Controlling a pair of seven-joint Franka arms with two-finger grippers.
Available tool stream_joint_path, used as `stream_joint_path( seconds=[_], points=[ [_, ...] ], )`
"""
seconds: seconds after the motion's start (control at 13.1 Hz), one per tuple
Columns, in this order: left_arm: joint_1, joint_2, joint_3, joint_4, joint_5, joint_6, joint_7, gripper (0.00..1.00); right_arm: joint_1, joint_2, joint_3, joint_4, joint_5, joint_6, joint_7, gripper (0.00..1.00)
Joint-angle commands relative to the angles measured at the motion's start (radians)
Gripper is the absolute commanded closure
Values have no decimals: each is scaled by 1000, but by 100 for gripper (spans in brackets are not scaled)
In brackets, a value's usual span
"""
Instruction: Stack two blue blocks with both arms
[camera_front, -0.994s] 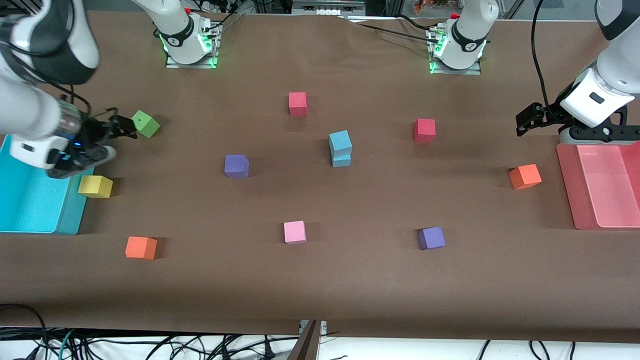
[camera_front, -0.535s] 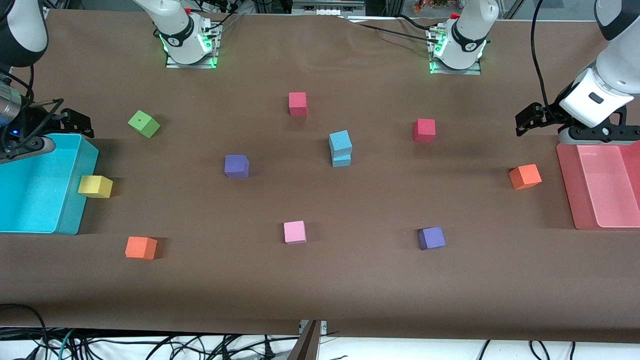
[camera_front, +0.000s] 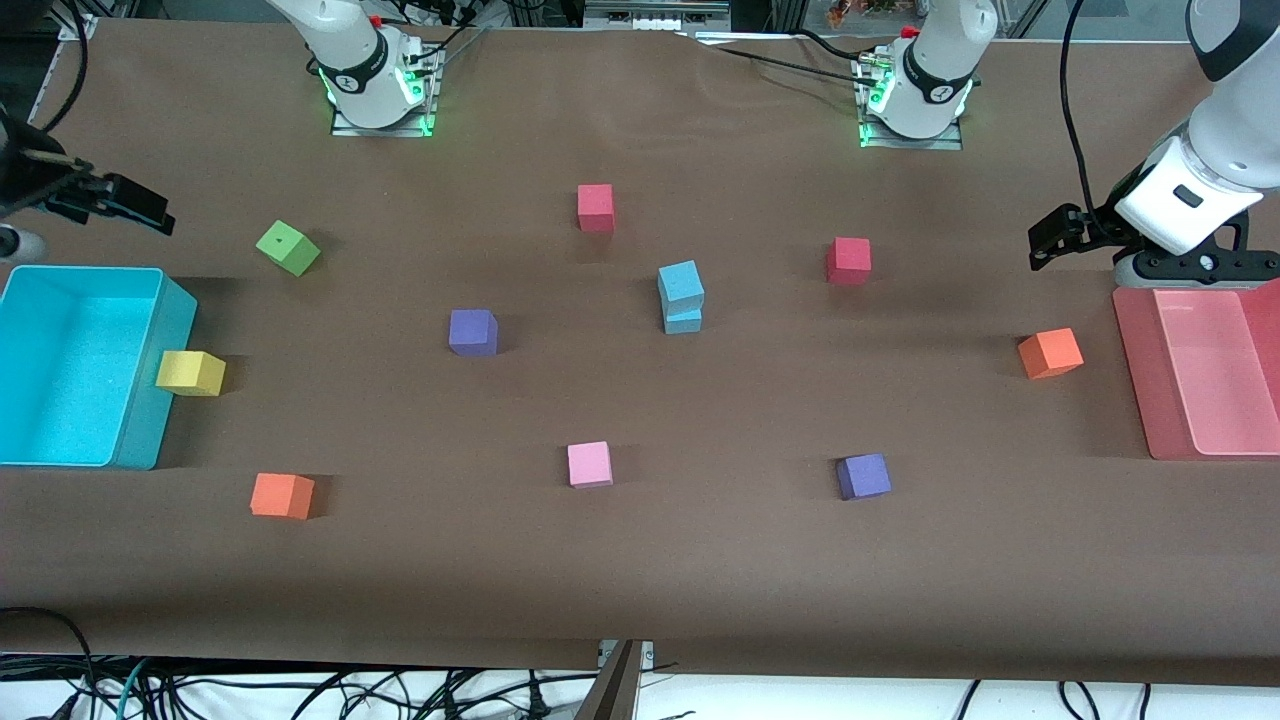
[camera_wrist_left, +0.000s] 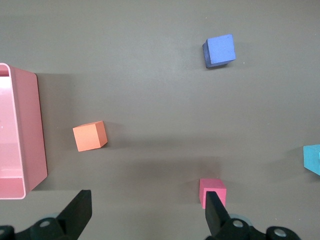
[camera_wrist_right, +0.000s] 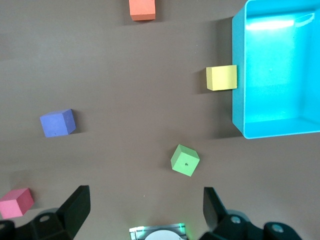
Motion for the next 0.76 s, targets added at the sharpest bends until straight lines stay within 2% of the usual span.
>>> stream_joint_path(
  seconds=[0.0, 0.15, 0.69],
  points=[
    [8, -6, -7, 6, -3, -16, 0, 0, -45, 2, 15, 32, 6, -45, -24, 0],
    [10, -8, -2, 6, -1, -17, 9, 0, -55, 4, 12, 32, 8, -32, -123, 0],
    [10, -12, -1, 6, -1, -23, 11, 0, -60, 16, 21, 32, 3, 87, -124, 0]
  ],
)
